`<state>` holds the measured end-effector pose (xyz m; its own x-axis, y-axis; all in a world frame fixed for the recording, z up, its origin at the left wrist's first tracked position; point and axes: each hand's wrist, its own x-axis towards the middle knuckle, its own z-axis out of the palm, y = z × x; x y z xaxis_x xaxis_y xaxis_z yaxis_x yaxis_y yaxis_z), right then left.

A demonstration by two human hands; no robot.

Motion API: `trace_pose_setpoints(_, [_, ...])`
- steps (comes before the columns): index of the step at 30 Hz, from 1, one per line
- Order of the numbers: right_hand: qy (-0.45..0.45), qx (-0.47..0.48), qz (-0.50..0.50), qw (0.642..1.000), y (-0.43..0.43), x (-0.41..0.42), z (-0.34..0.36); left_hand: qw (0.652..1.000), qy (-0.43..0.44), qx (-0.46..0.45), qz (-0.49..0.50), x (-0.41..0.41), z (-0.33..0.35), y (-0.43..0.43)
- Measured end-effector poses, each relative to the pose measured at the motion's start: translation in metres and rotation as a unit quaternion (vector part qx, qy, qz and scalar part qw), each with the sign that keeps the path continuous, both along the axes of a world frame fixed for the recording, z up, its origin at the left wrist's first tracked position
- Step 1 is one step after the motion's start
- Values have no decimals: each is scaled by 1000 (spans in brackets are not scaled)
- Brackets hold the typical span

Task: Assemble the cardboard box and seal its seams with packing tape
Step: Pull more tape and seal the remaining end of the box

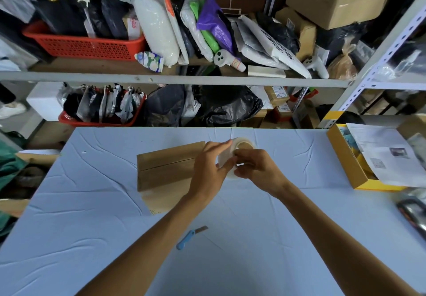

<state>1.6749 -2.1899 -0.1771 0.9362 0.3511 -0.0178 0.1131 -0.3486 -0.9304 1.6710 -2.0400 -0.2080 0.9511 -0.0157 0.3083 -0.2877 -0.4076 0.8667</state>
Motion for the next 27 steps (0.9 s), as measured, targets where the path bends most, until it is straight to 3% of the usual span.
trace_pose_setpoints(16, [25,-30,9,999,0,-3,-9,991,77,-104,14,0,-8,7])
trace_pose_setpoints(20, [17,17,-30,999,-4,-2,-15,994,79,-73,-23,0,-5,8])
trace_pose_setpoints(27, [39,152,-77,985,-2,-3,-13,996,-31,72,-47,-15,-7,3])
